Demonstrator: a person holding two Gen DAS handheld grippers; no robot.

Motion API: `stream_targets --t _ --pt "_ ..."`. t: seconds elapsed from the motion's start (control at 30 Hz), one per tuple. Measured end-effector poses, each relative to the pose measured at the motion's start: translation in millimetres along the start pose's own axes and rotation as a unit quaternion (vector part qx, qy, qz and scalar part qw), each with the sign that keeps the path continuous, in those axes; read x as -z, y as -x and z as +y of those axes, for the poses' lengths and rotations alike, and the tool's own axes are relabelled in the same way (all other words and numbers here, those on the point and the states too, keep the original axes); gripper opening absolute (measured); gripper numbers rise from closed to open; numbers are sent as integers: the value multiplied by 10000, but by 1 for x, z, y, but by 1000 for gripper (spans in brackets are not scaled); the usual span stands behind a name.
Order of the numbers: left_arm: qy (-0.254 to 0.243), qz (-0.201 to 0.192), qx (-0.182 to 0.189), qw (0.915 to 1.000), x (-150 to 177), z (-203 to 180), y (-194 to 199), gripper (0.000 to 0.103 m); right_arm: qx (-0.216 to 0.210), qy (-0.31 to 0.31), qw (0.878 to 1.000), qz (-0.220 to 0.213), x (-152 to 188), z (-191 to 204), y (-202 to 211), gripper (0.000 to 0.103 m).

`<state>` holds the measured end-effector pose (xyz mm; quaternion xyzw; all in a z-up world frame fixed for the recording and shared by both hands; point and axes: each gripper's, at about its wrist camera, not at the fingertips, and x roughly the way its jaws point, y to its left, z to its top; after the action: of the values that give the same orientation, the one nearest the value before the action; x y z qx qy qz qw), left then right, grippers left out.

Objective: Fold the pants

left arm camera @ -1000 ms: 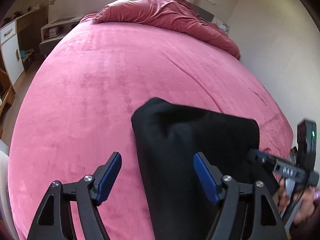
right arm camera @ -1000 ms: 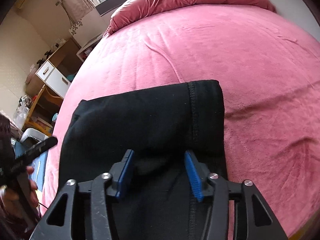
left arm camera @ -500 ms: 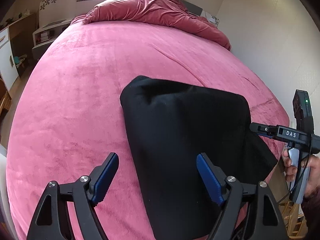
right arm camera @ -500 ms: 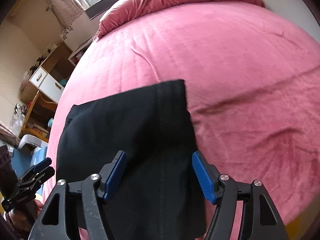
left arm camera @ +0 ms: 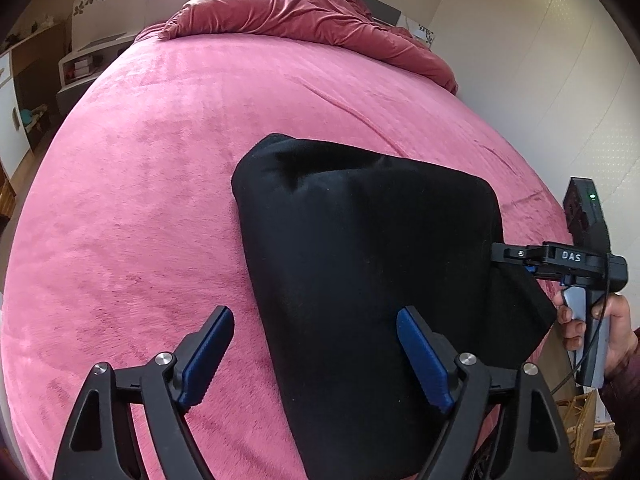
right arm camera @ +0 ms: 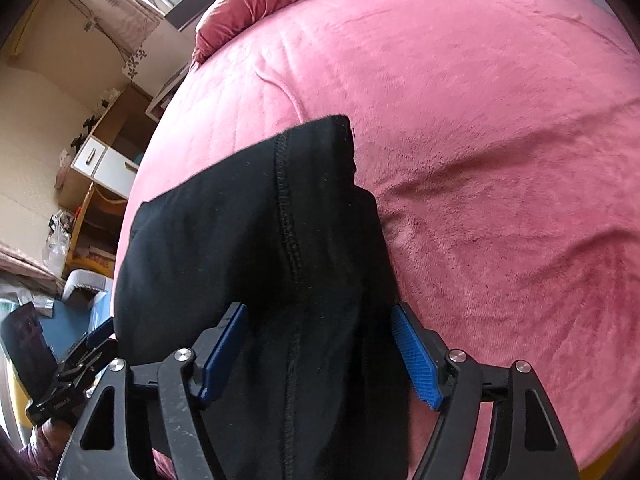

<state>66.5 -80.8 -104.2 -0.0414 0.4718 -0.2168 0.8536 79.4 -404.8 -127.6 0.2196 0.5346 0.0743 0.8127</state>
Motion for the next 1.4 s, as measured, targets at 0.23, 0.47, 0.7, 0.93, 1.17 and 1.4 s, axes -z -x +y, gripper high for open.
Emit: stream_targets --t 0.23,0.47,0.7,0.93,1.17,1.4 --pt "61 112 183 9998 -2 4 -14 86 -325 69 9990 294 -7 -10 -19 77" --pt "507 413 714 9953 -4 18 -37 86 -971 -87 9937 548 -13 -25 -39 77" --pt "1010 722 1115 9860 -1 30 -53 85 -1291 -130 9903 491 -8 -32 -47 75" --pt "957 765 1180 9854 -4 25 -56 74 -1289 -172 9907 406 -3 -34 -45 76" --pt "735 566 1304 9871 -4 24 -37 43 -1187 -21 9924 327 6 -22 -33 54" --pt "524 218 1180 9914 2 29 8 42 -1014 621 9928 124 10 27 -2 44"
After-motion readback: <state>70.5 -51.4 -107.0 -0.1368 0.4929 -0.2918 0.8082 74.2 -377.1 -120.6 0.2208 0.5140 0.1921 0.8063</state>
